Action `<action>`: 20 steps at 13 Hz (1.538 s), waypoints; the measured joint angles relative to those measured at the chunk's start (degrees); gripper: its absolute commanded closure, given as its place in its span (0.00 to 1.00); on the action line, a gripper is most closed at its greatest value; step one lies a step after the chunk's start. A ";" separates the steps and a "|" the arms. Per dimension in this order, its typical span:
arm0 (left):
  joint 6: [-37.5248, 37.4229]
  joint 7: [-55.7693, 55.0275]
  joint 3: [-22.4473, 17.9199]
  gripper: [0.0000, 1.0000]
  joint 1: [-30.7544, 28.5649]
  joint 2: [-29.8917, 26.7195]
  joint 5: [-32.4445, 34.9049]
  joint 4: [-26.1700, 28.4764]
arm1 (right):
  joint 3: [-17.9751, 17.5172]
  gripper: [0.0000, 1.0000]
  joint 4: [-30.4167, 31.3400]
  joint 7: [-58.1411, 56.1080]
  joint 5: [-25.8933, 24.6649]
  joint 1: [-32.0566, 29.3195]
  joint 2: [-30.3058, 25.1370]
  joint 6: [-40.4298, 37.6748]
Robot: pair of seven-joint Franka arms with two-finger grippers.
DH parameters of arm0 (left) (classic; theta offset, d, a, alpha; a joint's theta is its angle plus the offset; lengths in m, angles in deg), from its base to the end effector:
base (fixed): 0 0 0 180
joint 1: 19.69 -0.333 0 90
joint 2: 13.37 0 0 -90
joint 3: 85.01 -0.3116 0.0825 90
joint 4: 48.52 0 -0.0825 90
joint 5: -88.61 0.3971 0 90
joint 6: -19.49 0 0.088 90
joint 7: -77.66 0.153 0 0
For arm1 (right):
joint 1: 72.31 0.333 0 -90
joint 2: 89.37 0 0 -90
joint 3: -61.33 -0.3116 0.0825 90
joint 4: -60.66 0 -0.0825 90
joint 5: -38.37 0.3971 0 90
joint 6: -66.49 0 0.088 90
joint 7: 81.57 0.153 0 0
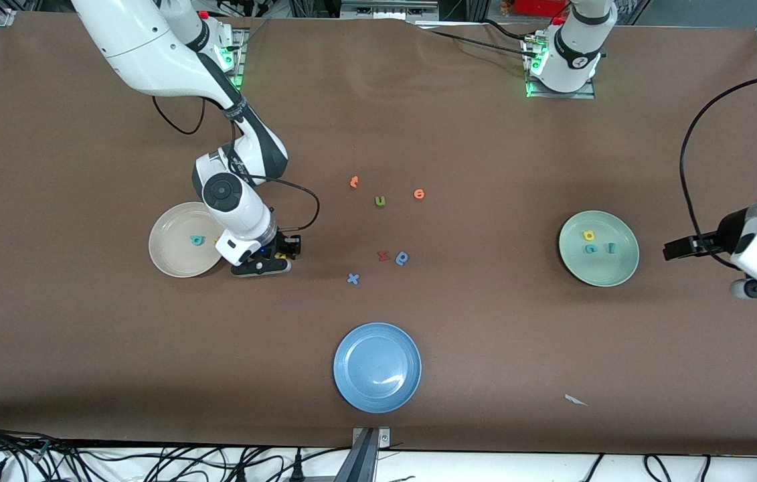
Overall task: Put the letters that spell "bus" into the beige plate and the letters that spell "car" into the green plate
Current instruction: 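Grasp the yellow u with the right gripper while the left gripper withdraws, then lower the yellow u into the beige plate and open the right gripper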
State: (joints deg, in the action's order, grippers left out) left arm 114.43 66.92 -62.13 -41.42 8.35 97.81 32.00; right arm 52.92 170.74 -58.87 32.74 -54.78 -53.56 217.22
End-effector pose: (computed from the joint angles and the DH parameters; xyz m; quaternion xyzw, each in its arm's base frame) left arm 0.6627 0.0428 0.4409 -0.9954 -0.0819 0.0481 0.0119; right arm 0.5769 0.2822 0.1140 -0.9973 -0.0543 -0.0359 0.0340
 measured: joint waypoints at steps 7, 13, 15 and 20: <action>-4.37 1.29 -1.36 0.00 3.15 -0.37 -0.60 -4.29 | -0.07 0.84 0.35 -0.47 0.00 0.03 -0.56 0.05; -6.59 6.24 -16.20 0.01 14.12 -4.11 -6.59 -5.01 | 0.57 0.84 0.43 -4.79 -0.17 -1.03 -5.77 -10.32; -7.42 7.29 -16.27 0.01 14.13 -5.24 -6.70 -4.55 | 0.75 0.84 1.60 -9.73 -0.17 -3.96 -9.37 -13.36; -7.42 10.47 -16.61 0.00 14.13 -5.69 -6.70 -3.52 | 1.05 0.73 7.72 -23.64 -0.19 -14.42 -14.02 -13.92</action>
State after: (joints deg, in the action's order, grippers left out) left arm 107.01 77.39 -78.74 -27.29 2.67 91.11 28.48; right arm 53.97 178.46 -82.50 32.55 -69.20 -67.57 203.30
